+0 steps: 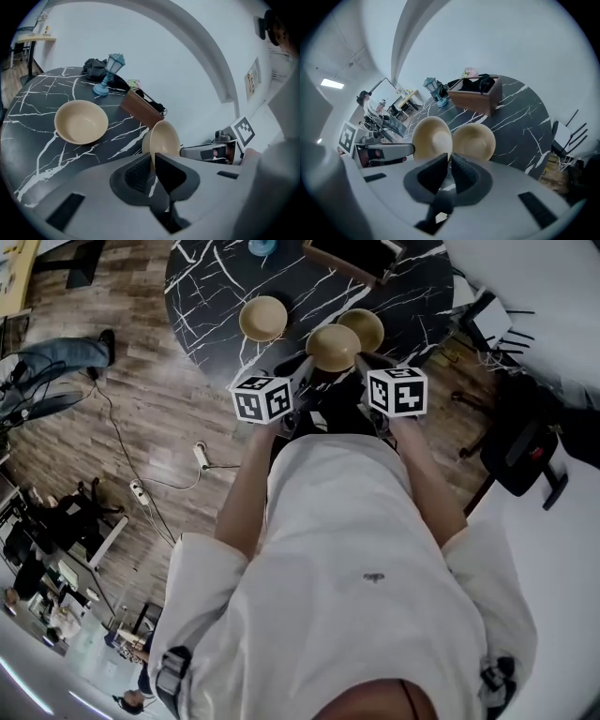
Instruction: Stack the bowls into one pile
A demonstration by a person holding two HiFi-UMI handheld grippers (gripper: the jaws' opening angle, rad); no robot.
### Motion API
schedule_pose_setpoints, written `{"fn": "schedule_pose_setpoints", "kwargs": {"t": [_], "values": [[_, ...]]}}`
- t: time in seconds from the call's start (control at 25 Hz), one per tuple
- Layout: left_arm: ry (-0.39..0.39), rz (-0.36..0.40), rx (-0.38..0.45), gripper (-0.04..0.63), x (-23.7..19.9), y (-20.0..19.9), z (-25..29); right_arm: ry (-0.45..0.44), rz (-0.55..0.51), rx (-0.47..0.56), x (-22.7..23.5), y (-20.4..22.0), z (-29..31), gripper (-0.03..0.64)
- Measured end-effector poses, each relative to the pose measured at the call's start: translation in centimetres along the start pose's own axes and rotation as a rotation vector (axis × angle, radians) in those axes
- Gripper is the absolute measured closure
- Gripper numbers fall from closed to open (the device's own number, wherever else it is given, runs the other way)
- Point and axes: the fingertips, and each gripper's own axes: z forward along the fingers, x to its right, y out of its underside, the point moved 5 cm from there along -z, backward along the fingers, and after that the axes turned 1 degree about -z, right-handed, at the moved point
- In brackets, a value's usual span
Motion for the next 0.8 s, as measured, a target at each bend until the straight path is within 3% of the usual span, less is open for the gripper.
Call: {"fn": "schedule_pose_setpoints", "kwargs": {"t": [0.52, 0.8], "values": [[0.060, 0.042, -0.086, 0.561, 2.8, -1.6, 5.1, 0.062, 0.076, 0.034, 5.1, -0.9, -1.9, 0.591], [0.037, 0.053, -0.110, 0.561, 2.7, -1.6, 6.6, 0.072, 0.094, 0.022, 6.4, -1.0, -1.3, 0.591]]}}
